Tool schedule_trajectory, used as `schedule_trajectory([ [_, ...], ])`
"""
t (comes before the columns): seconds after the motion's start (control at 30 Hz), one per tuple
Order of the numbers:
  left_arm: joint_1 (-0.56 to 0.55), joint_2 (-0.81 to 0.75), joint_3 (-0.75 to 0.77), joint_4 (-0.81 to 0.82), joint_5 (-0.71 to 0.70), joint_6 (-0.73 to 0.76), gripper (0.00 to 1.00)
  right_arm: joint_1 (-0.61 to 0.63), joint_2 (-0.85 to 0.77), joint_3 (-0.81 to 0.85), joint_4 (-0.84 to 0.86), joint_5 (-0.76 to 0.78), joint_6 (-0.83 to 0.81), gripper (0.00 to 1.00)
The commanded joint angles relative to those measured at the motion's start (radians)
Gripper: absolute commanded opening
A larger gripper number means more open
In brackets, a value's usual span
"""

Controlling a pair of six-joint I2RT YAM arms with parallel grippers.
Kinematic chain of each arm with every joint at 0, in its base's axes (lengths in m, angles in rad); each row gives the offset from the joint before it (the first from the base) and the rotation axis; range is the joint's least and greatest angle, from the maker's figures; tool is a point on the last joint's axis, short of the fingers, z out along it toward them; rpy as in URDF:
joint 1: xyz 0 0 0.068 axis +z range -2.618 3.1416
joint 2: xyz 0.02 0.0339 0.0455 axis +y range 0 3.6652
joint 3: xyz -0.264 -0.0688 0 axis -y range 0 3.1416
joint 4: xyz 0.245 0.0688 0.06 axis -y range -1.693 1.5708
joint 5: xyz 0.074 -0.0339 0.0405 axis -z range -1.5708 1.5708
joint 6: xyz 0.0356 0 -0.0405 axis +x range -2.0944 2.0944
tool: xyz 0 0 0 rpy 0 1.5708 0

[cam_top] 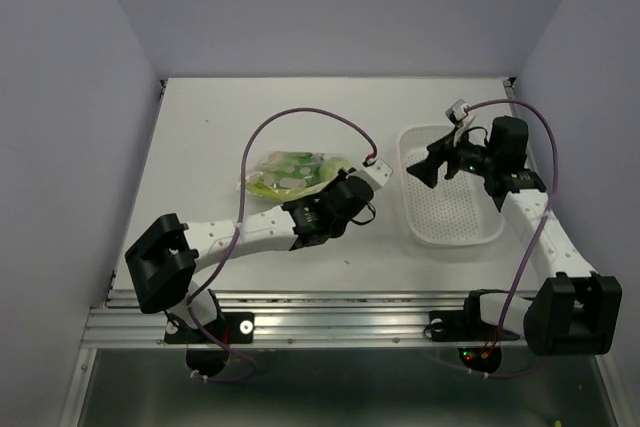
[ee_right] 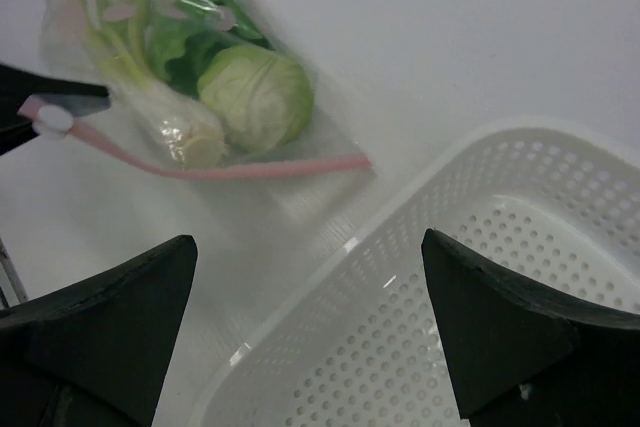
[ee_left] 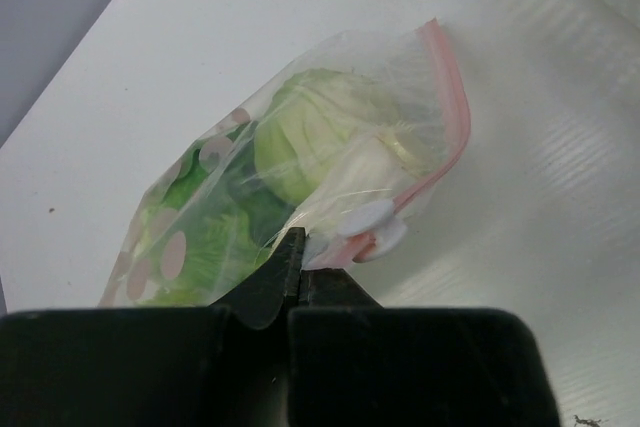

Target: Open the zip-top bag and remove the fake food

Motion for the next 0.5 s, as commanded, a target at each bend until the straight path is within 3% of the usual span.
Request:
schedule_trajectory([
  [0.0, 0.060, -0.035, 0.085, -0.102, 0.119, 0.010, 0.00, 0.020, -0.016, -0.004, 0.079, -0.303, -0.280, 1.00],
  [0.1, 0.086, -0.026, 0.111, -0.129, 0.178, 0.006, 0.00, 0.058, -0.028, -0.009, 0.083, -0.352, -0.334, 1.00],
  [0.23, 0.111, -0.046, 0.139, -0.143, 0.271, -0.002, 0.00, 0.177, -0.043, -0.021, 0.102, -0.277, -0.345, 1.00],
  [0.47, 0.115, -0.101, 0.162, -0.166, 0.385, -0.011, 0.00, 0.303, -0.036, -0.092, 0.323, -0.227, -0.276, 1.00],
])
